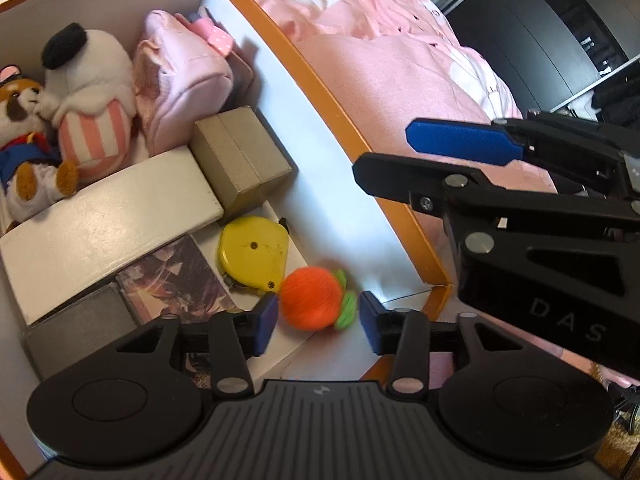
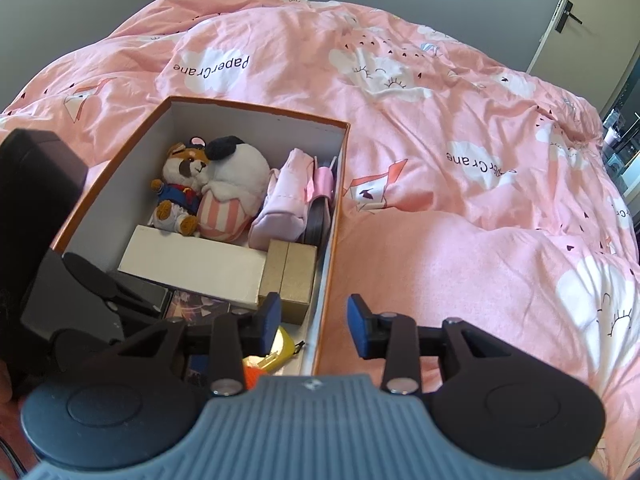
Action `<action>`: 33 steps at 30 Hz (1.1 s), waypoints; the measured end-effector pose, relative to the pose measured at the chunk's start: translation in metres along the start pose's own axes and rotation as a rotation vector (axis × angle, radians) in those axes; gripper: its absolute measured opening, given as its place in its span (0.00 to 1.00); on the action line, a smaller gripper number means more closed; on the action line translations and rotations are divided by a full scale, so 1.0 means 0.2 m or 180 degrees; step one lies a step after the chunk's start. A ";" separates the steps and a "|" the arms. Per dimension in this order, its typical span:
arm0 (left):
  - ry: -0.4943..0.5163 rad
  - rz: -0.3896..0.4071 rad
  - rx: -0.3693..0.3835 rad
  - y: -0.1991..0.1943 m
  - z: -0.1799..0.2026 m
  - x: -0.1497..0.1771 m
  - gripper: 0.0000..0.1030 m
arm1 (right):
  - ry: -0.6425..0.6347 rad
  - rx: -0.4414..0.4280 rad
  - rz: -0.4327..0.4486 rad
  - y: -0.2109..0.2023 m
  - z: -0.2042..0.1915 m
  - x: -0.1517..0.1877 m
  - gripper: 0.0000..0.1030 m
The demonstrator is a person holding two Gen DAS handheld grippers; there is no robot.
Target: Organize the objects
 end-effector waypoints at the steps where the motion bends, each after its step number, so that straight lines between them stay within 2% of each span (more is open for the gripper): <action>1: -0.0016 0.0029 0.0011 -0.01 0.00 0.00 0.62 | 0.0004 -0.0008 0.0000 0.00 0.00 0.00 0.38; 2: -0.0030 0.0064 0.0027 -0.03 -0.01 0.01 0.66 | 0.0011 -0.0012 -0.0001 -0.01 -0.01 0.00 0.39; 5: -0.0034 0.0152 -0.0014 -0.09 -0.03 0.01 0.66 | 0.0059 0.0036 0.0034 -0.03 0.00 0.01 0.41; 9: 0.0009 0.0410 -0.0163 -0.26 -0.04 0.02 0.66 | 0.0222 0.0071 0.0108 -0.09 0.01 0.01 0.43; 14: 0.0164 0.0756 -0.0620 -0.48 -0.02 0.01 0.66 | 0.0359 0.0065 0.0304 -0.20 -0.02 0.00 0.47; 18: 0.0376 0.1013 -0.0989 -0.64 0.03 0.02 0.64 | 0.0425 -0.0110 0.0421 -0.26 -0.14 0.01 0.52; 21: 0.0506 0.1109 -0.1390 -0.76 0.05 0.06 0.64 | 0.0501 -0.0268 0.0509 -0.31 -0.24 0.03 0.55; 27: 0.0303 0.1216 -0.1739 -0.94 -0.02 0.28 0.64 | 0.0728 -0.0446 0.0708 -0.41 -0.42 0.08 0.55; 33: 0.0212 0.1388 -0.2195 -1.04 -0.09 0.49 0.64 | 0.0718 -0.0187 0.0901 -0.45 -0.56 0.20 0.58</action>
Point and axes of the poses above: each gripper's, at about its wrist camera, not at the fingertips, and y roughly the way its jaws point, z to its right, x to its underside, the point moved 4 cm from there along y, roughly the way its jaws point, and after that the axes turned 10 degrees about y, right-handed, at the moved point
